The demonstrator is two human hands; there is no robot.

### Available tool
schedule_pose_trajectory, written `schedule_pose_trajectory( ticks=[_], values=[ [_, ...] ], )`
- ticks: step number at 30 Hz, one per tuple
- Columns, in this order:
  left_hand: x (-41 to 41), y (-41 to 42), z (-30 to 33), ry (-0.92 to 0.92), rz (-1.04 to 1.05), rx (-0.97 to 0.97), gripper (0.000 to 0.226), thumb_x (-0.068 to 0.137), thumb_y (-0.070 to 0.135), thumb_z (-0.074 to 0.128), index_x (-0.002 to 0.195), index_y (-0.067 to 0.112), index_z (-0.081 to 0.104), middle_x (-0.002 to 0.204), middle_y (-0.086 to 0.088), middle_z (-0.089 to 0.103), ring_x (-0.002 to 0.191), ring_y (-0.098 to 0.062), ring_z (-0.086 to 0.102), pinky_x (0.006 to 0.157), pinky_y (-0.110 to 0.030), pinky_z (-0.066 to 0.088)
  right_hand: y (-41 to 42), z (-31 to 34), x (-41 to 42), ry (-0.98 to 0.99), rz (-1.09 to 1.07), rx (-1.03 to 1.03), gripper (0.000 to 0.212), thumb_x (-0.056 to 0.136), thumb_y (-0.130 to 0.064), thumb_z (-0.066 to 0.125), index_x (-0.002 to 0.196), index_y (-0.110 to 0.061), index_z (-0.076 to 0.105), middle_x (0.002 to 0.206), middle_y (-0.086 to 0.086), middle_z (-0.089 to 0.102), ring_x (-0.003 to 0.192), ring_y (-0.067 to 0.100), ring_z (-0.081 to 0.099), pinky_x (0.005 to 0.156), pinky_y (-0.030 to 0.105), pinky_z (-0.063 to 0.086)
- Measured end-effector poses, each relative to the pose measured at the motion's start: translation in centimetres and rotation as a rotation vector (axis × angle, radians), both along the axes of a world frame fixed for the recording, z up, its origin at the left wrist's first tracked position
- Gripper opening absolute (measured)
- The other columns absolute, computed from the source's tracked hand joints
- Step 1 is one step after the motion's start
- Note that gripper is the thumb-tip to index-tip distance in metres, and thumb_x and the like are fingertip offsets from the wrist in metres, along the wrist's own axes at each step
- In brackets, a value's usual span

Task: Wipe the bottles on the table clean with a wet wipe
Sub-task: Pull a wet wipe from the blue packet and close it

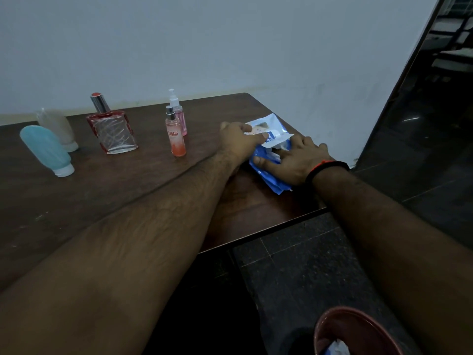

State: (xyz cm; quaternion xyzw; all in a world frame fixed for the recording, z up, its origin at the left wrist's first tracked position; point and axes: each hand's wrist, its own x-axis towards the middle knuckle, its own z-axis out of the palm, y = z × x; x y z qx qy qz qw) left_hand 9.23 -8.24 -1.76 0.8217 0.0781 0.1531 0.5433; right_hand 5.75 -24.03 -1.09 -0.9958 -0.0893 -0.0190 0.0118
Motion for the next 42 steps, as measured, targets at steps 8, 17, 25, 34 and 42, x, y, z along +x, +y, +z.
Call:
schedule_pose_trajectory(
  ticks=[8, 17, 25, 34, 42],
  values=[
    [0.8, 0.2, 0.0, 0.005, -0.054, -0.007, 0.046, 0.065, 0.037, 0.090, 0.097, 0.011, 0.071, 0.120, -0.011, 0.060, 0.097, -0.017, 0.066, 0.070, -0.023, 0.056, 0.7, 0.2, 0.1, -0.085, -0.003, 0.022, 0.091, 0.072, -0.095, 0.015, 0.149, -0.047, 0.021, 0.150, 0.007, 0.038, 0.135, 0.030, 0.037, 0.106, 0.052, 0.030],
    [-2.4, -0.7, 0.7, -0.223, -0.016, 0.339, 0.078, 0.065, 0.075, 0.068, 0.115, 0.015, 0.069, 0.108, 0.003, 0.046, 0.108, -0.017, 0.049, 0.096, -0.029, 0.044, 1.3, -0.6, -0.2, -0.101, 0.008, 0.171, 0.079, 0.077, -0.082, 0.024, 0.148, -0.047, 0.026, 0.159, 0.008, 0.018, 0.144, 0.030, 0.016, 0.115, 0.050, 0.021],
    [-3.4, -1.9, 2.1, -0.486, -0.121, 0.693, 0.056, 0.071, 0.079, 0.052, 0.078, 0.027, 0.075, 0.080, 0.016, 0.045, 0.091, -0.010, 0.044, 0.082, -0.029, 0.030, 0.1, -1.9, 1.6, -0.326, 0.096, 0.358, 0.059, 0.075, -0.059, 0.050, 0.122, -0.025, 0.061, 0.118, 0.001, 0.060, 0.112, 0.028, 0.054, 0.090, 0.036, 0.046],
    [-4.0, -1.3, 2.8, -0.423, -0.244, 0.964, 0.043, 0.071, 0.048, 0.049, 0.092, 0.021, 0.075, 0.093, 0.005, 0.048, 0.097, -0.019, 0.046, 0.088, -0.035, 0.037, -0.6, -2.3, -0.4, -0.550, 0.331, 0.402, 0.034, 0.080, -0.040, 0.055, 0.073, -0.014, 0.075, 0.075, -0.003, 0.069, 0.082, 0.034, 0.051, 0.065, 0.038, 0.043],
    [-3.4, -1.8, 3.7, -0.296, -0.199, 0.750, 0.029, 0.094, 0.024, 0.055, 0.080, 0.002, 0.067, 0.090, 0.001, 0.041, 0.082, -0.018, 0.046, 0.067, -0.028, 0.032, -0.6, -1.5, -0.8, -0.416, 0.342, 0.105, 0.053, 0.085, -0.056, 0.034, 0.111, -0.028, 0.071, 0.111, -0.011, 0.070, 0.102, 0.029, 0.051, 0.078, 0.030, 0.025]
  ],
)
